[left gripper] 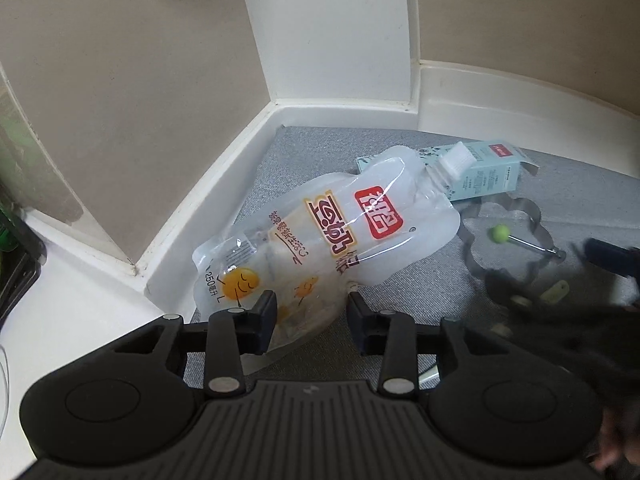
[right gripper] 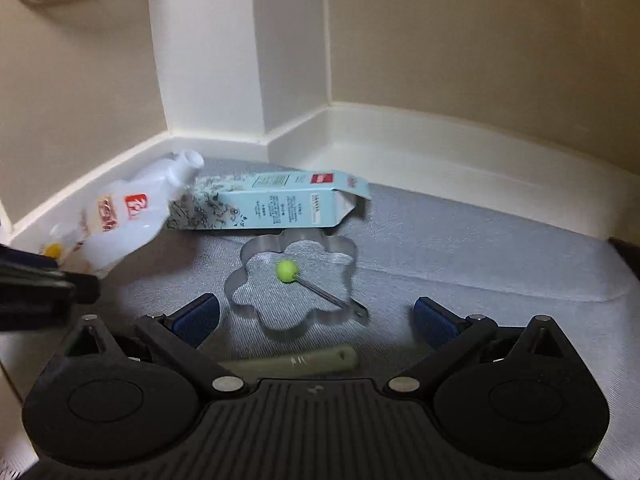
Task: Collect trash
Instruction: 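Grasp the white juice pouch with the left tool while the right tool grasps the metal ring cutter, then carry the juice pouch and ring cutter down over the trash bin with both tools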
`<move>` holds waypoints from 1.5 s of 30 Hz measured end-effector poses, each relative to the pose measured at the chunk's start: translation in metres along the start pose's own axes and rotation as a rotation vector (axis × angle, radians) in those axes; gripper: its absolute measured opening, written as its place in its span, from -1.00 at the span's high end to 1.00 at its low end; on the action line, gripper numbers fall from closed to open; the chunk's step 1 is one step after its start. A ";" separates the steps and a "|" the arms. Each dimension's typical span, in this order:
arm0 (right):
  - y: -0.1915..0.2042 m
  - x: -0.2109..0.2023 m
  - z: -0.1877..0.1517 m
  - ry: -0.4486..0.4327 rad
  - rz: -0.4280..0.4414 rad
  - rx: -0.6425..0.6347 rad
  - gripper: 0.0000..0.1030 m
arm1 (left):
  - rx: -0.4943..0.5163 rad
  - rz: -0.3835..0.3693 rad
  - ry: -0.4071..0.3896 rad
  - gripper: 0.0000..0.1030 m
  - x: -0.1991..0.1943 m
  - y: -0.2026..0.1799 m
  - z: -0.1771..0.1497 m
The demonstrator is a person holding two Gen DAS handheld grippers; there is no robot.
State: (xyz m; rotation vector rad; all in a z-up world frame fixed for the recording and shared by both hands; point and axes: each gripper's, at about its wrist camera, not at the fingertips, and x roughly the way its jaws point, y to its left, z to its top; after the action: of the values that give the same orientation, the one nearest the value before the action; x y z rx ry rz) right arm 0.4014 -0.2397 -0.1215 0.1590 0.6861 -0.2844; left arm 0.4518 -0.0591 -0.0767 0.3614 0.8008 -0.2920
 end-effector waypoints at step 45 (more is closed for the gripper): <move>-0.009 -0.385 -0.123 -0.401 0.445 -0.109 -0.15 | -0.246 -0.095 -0.315 0.75 -0.399 0.040 -0.243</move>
State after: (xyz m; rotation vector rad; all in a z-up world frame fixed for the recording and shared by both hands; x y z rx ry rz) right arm 0.0408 -0.1400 0.0314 0.1407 0.2539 0.1478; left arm 0.0470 0.1264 0.0708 0.0426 0.5357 -0.3255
